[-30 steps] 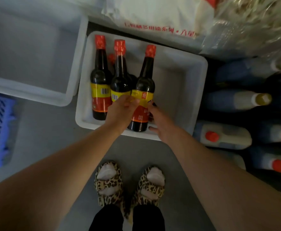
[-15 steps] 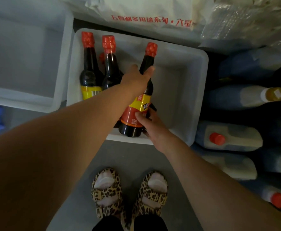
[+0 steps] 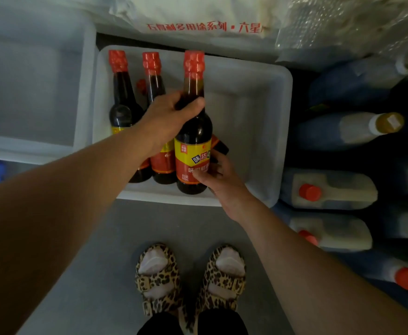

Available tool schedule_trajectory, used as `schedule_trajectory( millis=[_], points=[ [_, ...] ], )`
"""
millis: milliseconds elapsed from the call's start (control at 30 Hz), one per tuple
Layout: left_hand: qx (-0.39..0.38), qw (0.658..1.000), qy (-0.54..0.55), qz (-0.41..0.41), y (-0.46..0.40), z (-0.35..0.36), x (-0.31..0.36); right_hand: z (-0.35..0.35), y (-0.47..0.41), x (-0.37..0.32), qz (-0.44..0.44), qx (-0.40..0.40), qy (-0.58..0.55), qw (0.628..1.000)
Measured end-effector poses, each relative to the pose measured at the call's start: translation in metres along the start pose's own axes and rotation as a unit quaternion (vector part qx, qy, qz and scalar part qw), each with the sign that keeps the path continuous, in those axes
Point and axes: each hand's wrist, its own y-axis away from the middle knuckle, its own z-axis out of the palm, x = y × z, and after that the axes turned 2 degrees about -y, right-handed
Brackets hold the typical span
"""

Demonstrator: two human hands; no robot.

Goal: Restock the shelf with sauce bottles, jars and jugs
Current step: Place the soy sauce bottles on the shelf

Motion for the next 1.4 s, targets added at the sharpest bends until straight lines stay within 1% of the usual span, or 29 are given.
schedule_trajectory(
  millis=[67, 133, 267, 367, 467, 600, 733, 833, 967, 1033, 1133, 1267, 1400],
  points=[
    [0.004, 1.0, 0.012, 0.004, 0.006, -0.006, 0.005, 0.005, 0.003, -0.005, -0.004, -0.015, 0.039, 0.999],
    [0.014, 1.0, 0.025, 0.001, 0.012, -0.009, 0.011, 0.007, 0.009, -0.01, 0.001, -0.029, 0.054, 0.998],
    [0.027, 0.996, 0.082, -0.019, 0.028, -0.016, 0.018, 0.004, 0.029, -0.016, 0.032, -0.047, 0.021, 0.998],
    [0.034, 0.991, 0.125, -0.037, 0.047, -0.018, 0.023, 0.005, 0.059, -0.024, 0.077, -0.074, -0.019, 0.994],
    [0.045, 0.982, 0.166, -0.072, 0.073, -0.021, 0.031, 0.01, 0.095, -0.034, 0.116, -0.098, -0.003, 0.988],
    [0.037, 0.972, 0.202, -0.115, 0.107, -0.028, 0.049, 0.018, 0.14, -0.055, 0.16, -0.151, 0.024, 0.975],
    [0.047, 0.968, 0.211, -0.126, 0.141, -0.039, 0.085, 0.031, 0.19, -0.085, 0.167, -0.143, -0.002, 0.975],
    [0.046, 0.971, 0.195, -0.129, 0.168, -0.053, 0.123, 0.046, 0.232, -0.118, 0.152, -0.139, 0.0, 0.979],
    [0.024, 0.983, 0.158, -0.09, 0.207, -0.074, 0.182, 0.066, 0.285, -0.165, 0.125, -0.114, 0.029, 0.985],
    [0.017, 0.987, 0.144, -0.073, 0.232, -0.085, 0.22, 0.078, 0.318, -0.194, 0.108, -0.099, 0.04, 0.988],
    [0.019, 0.987, 0.152, -0.045, 0.28, -0.099, 0.286, 0.098, 0.375, -0.242, 0.072, -0.082, 0.05, 0.993],
    [0.003, 0.988, 0.152, 0.017, 0.353, -0.113, 0.383, 0.119, 0.455, -0.306, -0.007, -0.061, 0.057, 0.997],
    [-0.018, 0.986, 0.133, 0.099, 0.417, -0.125, 0.484, 0.134, 0.525, -0.369, -0.119, -0.032, 0.037, 0.992]
  ],
)
